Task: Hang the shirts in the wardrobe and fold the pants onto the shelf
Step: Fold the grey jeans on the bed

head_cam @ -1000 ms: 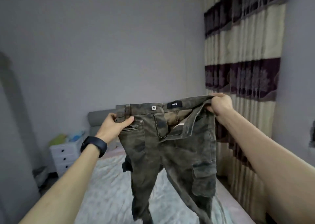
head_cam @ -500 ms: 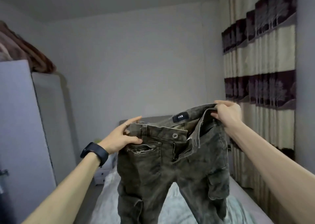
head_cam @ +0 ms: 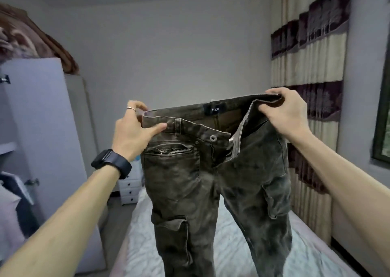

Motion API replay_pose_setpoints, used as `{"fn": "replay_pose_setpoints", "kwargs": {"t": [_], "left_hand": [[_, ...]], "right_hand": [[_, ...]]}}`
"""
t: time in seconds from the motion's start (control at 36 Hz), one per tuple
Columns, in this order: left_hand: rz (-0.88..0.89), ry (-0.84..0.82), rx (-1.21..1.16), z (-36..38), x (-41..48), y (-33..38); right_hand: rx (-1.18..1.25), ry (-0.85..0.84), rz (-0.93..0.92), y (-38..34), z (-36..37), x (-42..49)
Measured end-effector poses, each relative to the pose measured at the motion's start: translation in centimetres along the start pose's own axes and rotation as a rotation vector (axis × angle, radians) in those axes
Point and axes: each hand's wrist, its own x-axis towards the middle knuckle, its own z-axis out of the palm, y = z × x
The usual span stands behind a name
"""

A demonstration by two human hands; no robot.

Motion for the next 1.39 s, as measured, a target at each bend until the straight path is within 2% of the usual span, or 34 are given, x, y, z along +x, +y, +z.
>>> {"fn": "replay_pose_setpoints", "kwargs": {"t": [0.06,0.14,0.22,0.31,0.5,0.61,0.72,0.78,0.89,1.08,1.39], "left_hand": [[-0.098,-0.016,-0.020,-1.2,-1.2,-0.1],[-0.161,-0.158,0.044,-4.4,-3.6,-0.6],[-0.220,-0.289,0.045,-5.8,-7.4,-1.2],[-0.298,-0.367,0.007,-6.5,-10.4,-1.5],[-0.428,-0.668,-0.338,-9.1,-15.1,-1.0],[-0.538,-0.605,-0.499,-9.2,-18.2,-1.2],[-0.420,-0.647,-0.007,-6.4,-22.3,-1.4],[-0.399,-0.626,0.078,-5.4,-24.5,-1.5],[-0.472,-0.534,-0.007,-3.9,-26.4,-2.2],[-0.472,-0.474,-0.036,-1.4,-26.5,-2.3],[-0.500,-0.230,-0.147,6.5,-16.8,-3.9]], "right_hand": [[-0.042,-0.009,-0.015,-0.8,-0.8,-1.5],[-0.176,-0.102,-0.001,-2.9,-1.9,-4.6],[-0.280,-0.231,0.104,-3.3,-2.6,-8.4],[-0.312,-0.264,0.167,-2.7,-3.2,-11.8],[-0.394,-0.338,0.288,-0.3,-5.4,-16.7],[-0.249,-0.300,0.305,2.4,-5.9,-20.5],[-0.250,-0.524,0.501,5.4,-6.4,-25.3],[-0.187,-0.546,0.528,6.0,-7.0,-27.1],[-0.083,-0.479,0.464,6.7,-8.6,-28.8],[-0.001,-0.363,0.437,8.6,-9.9,-28.2],[0.102,-0.206,0.285,12.0,-2.5,-16.9]]}}
